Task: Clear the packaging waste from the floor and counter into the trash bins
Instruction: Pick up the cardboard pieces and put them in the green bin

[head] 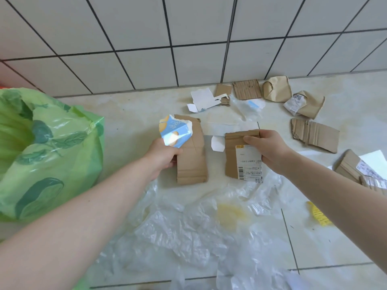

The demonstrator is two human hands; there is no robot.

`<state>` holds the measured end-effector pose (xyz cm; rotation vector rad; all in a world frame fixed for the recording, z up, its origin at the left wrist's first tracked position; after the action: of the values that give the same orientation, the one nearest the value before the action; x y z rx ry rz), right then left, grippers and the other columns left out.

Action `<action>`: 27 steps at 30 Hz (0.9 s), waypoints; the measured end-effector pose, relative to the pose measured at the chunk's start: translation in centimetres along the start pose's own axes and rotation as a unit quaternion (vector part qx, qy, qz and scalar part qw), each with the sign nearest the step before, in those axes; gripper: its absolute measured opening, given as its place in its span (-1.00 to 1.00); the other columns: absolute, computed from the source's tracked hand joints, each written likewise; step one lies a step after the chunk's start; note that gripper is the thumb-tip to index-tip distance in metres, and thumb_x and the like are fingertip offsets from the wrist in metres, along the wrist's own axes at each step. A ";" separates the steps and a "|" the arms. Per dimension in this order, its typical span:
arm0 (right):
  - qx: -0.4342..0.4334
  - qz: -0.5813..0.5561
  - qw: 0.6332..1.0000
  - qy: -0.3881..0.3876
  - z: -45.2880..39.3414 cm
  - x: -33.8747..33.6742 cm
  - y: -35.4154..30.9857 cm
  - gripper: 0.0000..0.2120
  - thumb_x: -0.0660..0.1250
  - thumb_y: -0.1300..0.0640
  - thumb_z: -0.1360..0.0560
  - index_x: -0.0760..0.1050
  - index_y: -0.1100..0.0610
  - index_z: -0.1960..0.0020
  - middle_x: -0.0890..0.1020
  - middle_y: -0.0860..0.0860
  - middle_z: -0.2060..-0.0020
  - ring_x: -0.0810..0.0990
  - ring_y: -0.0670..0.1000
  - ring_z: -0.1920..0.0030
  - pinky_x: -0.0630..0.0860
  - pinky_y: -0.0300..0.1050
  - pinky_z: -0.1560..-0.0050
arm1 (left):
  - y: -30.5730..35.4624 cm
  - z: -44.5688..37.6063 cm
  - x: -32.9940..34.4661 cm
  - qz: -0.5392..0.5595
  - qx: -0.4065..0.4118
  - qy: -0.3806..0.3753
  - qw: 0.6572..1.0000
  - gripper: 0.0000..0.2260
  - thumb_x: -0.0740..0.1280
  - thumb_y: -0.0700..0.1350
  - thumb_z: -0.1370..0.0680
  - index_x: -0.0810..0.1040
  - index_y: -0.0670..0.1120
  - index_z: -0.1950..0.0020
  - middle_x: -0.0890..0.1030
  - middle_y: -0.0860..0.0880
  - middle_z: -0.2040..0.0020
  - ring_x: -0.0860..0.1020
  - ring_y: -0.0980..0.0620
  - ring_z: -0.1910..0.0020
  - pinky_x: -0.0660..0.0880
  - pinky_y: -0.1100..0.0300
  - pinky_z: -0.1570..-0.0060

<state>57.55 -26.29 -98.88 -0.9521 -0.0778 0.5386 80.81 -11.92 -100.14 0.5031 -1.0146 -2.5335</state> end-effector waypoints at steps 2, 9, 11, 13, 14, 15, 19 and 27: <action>-0.017 0.012 1.000 -0.004 0.8 0.3 -0.5 -0.89 0.27 0.29 -0.53 0.56 0.16 0.05 0.65 0.12 0.13 0.60 0.13 0.10 0.54 0.09 -0.09 | 0.1 1.1 -0.6 0.000 0.014 0.007 1.000 -0.81 0.31 -0.34 -0.52 0.42 -0.06 0.03 0.57 -0.13 0.05 0.58 -0.09 0.13 0.58 -0.03 -0.07; -0.073 0.035 0.997 -0.013 4.7 1.5 -2.7 -0.87 0.28 0.27 -0.53 0.58 0.11 0.08 0.65 0.15 0.08 0.60 0.15 0.06 0.51 0.20 -0.15 | 1.5 6.3 -5.3 -0.002 0.086 0.080 0.993 -0.84 0.33 -0.28 -0.50 0.46 -0.01 0.09 0.57 -0.07 0.04 0.57 -0.06 0.09 0.56 -0.07 -0.11; -0.083 0.044 0.995 -0.020 6.3 1.8 -3.4 -0.88 0.28 0.27 -0.53 0.57 0.12 0.07 0.65 0.15 0.07 0.61 0.15 0.05 0.51 0.22 -0.16 | 1.8 8.3 -6.8 0.006 0.106 0.095 0.990 -0.83 0.33 -0.28 -0.50 0.47 0.00 0.09 0.58 -0.03 0.09 0.58 -0.05 0.10 0.57 -0.06 -0.10; -0.093 0.059 0.993 -0.038 8.3 2.3 -4.3 -0.88 0.28 0.28 -0.54 0.57 0.13 0.06 0.65 0.16 0.08 0.61 0.15 0.06 0.51 0.22 -0.16 | 1.8 10.7 -8.4 0.027 0.118 0.109 0.987 -0.85 0.32 -0.28 -0.51 0.46 -0.04 0.07 0.59 -0.02 0.10 0.59 -0.06 0.11 0.58 -0.03 -0.06; -0.097 0.067 0.992 -0.049 9.5 2.6 -4.8 -0.89 0.28 0.28 -0.54 0.57 0.14 0.05 0.65 0.16 0.07 0.61 0.16 0.06 0.51 0.22 -0.16 | 1.7 11.9 -9.1 0.034 0.123 0.111 0.986 -0.87 0.32 -0.28 -0.52 0.47 -0.06 0.04 0.59 -0.03 0.10 0.59 -0.06 0.12 0.59 -0.02 -0.04; -0.102 0.078 0.990 -0.061 10.9 2.9 -5.2 -0.89 0.28 0.27 -0.54 0.57 0.15 0.04 0.66 0.18 0.06 0.62 0.17 0.05 0.51 0.22 -0.16 | 1.6 13.3 -9.7 0.035 0.127 0.111 0.985 -0.87 0.32 -0.28 -0.52 0.48 -0.09 0.00 0.60 -0.04 0.09 0.59 -0.06 0.13 0.59 -0.01 -0.02; -0.123 0.147 0.976 -0.108 17.2 4.1 -6.2 -0.88 0.29 0.27 -0.54 0.58 0.18 -0.02 0.67 0.20 0.01 0.64 0.17 0.01 0.55 0.15 -0.13 | 0.7 18.7 -11.2 0.006 0.145 0.087 0.986 -0.84 0.30 -0.31 -0.52 0.53 -0.08 -0.01 0.62 -0.07 0.09 0.59 -0.03 0.15 0.59 0.06 0.05; -0.123 0.178 0.962 -0.167 28.8 7.0 -8.9 -0.84 0.28 0.25 -0.55 0.56 0.23 -0.10 0.68 0.19 0.01 0.66 0.15 0.01 0.57 0.06 -0.07 | -2.0 29.1 -15.4 0.035 0.143 0.118 0.982 -0.83 0.30 -0.32 -0.52 0.55 -0.07 0.01 0.60 -0.06 0.10 0.57 0.01 0.20 0.57 0.09 0.08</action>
<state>58.69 -5.32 -76.11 -1.1167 -0.2851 1.0396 80.68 13.30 -78.89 0.8119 -1.2844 -2.2108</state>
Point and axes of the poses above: each hand's wrist, its own z-axis away from the middle knuckle, its own x-axis out of the palm, y = z × x, the point moved 8 cm from there along -z, towards the middle knuckle
